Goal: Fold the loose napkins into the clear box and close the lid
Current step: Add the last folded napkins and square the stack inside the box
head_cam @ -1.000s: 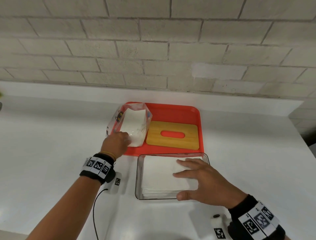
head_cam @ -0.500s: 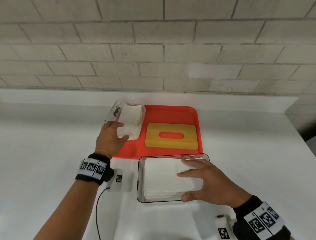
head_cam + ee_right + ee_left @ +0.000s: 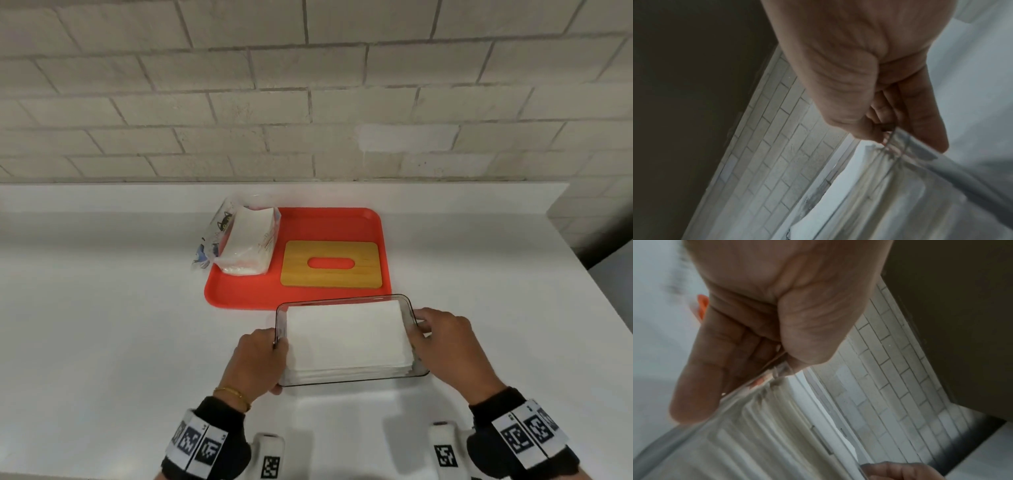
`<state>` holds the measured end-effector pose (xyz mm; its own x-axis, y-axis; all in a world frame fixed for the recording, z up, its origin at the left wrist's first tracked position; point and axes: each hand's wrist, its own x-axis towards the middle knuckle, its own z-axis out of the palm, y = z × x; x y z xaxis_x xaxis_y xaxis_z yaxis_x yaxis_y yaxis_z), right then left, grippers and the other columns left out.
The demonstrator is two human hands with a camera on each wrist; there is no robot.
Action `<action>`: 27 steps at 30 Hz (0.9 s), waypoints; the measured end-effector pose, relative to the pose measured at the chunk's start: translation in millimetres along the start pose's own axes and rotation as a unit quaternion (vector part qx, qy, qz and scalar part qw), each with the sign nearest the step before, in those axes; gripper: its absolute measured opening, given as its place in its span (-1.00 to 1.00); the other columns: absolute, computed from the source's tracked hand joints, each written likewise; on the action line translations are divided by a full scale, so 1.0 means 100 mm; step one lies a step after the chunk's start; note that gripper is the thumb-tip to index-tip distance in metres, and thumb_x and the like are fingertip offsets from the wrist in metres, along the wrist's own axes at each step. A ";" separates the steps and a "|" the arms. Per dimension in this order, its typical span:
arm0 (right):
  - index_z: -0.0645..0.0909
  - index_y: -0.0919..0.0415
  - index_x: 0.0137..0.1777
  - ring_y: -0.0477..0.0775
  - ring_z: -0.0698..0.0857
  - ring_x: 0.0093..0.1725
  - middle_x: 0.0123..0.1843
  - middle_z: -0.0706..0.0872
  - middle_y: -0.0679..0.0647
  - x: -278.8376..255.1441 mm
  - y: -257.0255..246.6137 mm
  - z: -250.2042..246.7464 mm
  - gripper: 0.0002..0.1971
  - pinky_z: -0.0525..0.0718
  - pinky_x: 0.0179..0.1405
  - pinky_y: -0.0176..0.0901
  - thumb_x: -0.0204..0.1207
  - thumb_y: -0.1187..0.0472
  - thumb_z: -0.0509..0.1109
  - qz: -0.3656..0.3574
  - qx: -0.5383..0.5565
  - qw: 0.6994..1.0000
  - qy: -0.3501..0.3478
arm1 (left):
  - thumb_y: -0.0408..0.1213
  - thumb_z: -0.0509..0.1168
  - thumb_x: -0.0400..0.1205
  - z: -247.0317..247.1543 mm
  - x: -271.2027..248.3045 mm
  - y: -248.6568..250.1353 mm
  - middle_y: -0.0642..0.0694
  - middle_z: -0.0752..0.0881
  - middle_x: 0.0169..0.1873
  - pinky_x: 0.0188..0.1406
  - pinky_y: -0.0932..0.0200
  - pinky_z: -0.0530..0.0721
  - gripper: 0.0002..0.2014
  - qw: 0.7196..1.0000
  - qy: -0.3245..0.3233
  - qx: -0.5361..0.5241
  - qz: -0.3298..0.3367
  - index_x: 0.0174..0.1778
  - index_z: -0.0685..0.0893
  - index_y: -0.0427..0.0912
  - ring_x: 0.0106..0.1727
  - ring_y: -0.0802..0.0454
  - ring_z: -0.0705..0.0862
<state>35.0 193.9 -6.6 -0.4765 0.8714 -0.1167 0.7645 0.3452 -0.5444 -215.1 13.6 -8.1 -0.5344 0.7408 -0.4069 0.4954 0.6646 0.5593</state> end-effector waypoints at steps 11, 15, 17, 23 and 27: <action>0.72 0.26 -0.17 0.26 0.75 -0.16 -0.26 0.81 0.11 -0.19 1.04 -0.76 -0.85 0.70 -0.15 0.03 0.60 0.32 0.35 0.083 -0.056 0.993 0.058 | -0.19 0.08 0.83 0.75 -0.02 1.13 -0.21 0.77 -0.38 -0.57 0.19 0.66 -0.59 0.995 -0.010 -0.006 0.098 -0.38 0.45 -0.12 -0.44 -0.16 0.84; 0.66 0.27 -0.24 0.29 0.69 -0.20 -0.28 0.78 0.13 -0.13 1.37 -0.98 -0.83 0.67 -0.20 0.02 0.59 0.33 0.35 0.102 -0.067 0.991 0.059 | -0.13 0.02 0.84 0.98 0.01 1.52 -0.24 0.82 -0.37 -0.50 0.19 0.69 -0.55 0.995 -0.021 -0.013 0.092 -0.39 0.47 -0.14 -0.49 -0.15 0.83; 0.69 0.28 -0.19 0.27 0.69 -0.18 -0.26 0.79 0.12 -0.07 1.52 -1.05 -0.84 0.65 -0.15 0.01 0.60 0.32 0.33 0.099 -0.066 0.991 0.057 | -0.15 0.03 0.84 1.07 0.04 1.66 -0.23 0.81 -0.39 -0.44 0.14 0.75 -0.55 0.996 -0.022 -0.024 0.086 -0.38 0.50 -0.16 -0.48 -0.17 0.84; 0.60 0.16 -0.27 0.21 0.62 -0.27 -0.26 0.80 0.10 0.15 1.78 -1.21 -0.79 0.49 -0.35 -0.06 0.62 0.31 0.32 0.083 -0.056 0.993 0.055 | 0.01 -0.01 0.86 1.28 0.14 1.91 -0.25 0.80 -0.39 -0.36 -0.01 0.84 -0.47 0.997 0.006 -0.027 0.074 -0.40 0.47 -0.14 -0.51 -0.13 0.82; 0.76 0.15 0.00 0.22 0.78 -0.07 -0.13 0.86 0.05 0.22 1.81 -1.32 -0.87 0.68 -0.14 -0.03 0.65 0.24 0.35 0.075 -0.028 0.995 0.051 | 0.22 -0.09 0.83 1.36 0.20 1.97 -0.22 0.81 -0.34 -0.14 -0.09 0.82 -0.39 0.997 0.023 0.001 0.071 -0.35 0.51 -0.11 -0.34 -0.19 0.83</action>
<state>219.8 321.5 1.7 -0.3109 0.9443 -0.1074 0.8482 0.2247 -0.4797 -35.4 173.0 -4.1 -0.4894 0.8223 -0.2904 0.5692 0.5535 0.6080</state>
